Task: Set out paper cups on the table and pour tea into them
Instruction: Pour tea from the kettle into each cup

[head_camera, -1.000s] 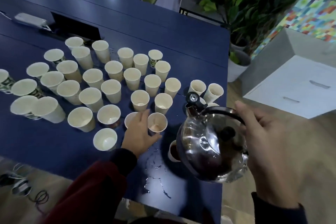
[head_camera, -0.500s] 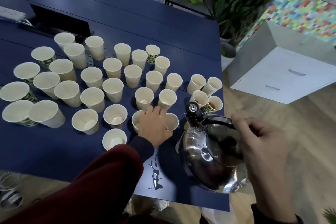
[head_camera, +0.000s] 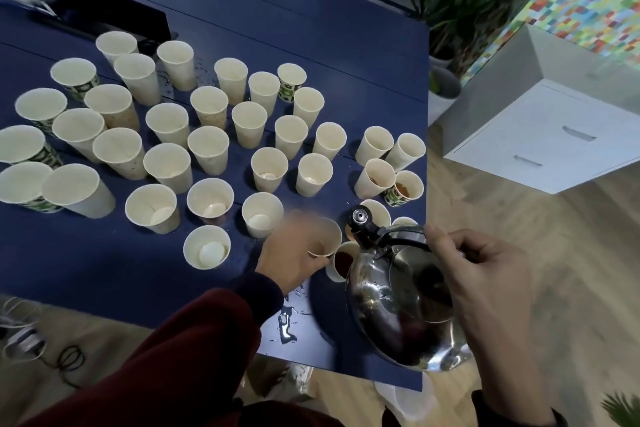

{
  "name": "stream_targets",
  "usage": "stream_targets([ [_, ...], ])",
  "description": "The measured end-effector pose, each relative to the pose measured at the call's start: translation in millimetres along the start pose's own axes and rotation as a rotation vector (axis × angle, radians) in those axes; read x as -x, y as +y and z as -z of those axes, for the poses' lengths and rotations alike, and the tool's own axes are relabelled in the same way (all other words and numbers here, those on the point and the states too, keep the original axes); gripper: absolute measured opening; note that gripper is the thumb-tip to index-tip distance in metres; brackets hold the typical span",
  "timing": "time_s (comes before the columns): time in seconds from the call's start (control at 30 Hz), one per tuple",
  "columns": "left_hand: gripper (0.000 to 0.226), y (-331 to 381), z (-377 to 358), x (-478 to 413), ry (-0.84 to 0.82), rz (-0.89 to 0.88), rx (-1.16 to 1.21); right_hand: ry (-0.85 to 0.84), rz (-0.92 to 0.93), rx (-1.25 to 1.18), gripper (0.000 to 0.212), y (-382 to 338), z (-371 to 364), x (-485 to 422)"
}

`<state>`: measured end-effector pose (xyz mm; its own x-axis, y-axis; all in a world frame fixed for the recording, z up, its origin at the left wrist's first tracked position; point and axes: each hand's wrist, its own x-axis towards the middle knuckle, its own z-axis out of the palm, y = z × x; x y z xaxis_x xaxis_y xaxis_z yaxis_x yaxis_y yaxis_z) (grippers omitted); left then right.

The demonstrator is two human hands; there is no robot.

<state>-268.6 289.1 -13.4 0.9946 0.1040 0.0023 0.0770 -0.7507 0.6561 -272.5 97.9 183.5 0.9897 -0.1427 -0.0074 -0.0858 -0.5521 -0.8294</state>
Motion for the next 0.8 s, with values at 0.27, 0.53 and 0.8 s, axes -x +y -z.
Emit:
stream_targets([
  [0.27,0.049,-2.1,-4.7,1.7,0.059,-0.013,0.042,-0.037,0.009,0.089,0.039,-0.5,-1.5,0.7],
  [0.53,0.055,-4.7,-6.0,2.4,0.08,-0.021,0.018,-0.039,0.008,0.114,0.04,0.9,-2.0,0.2],
  [0.8,0.059,-4.1,-2.8,2.8,0.079,-0.003,-0.02,-0.041,-0.014,0.084,0.04,1.5,-3.2,0.0],
])
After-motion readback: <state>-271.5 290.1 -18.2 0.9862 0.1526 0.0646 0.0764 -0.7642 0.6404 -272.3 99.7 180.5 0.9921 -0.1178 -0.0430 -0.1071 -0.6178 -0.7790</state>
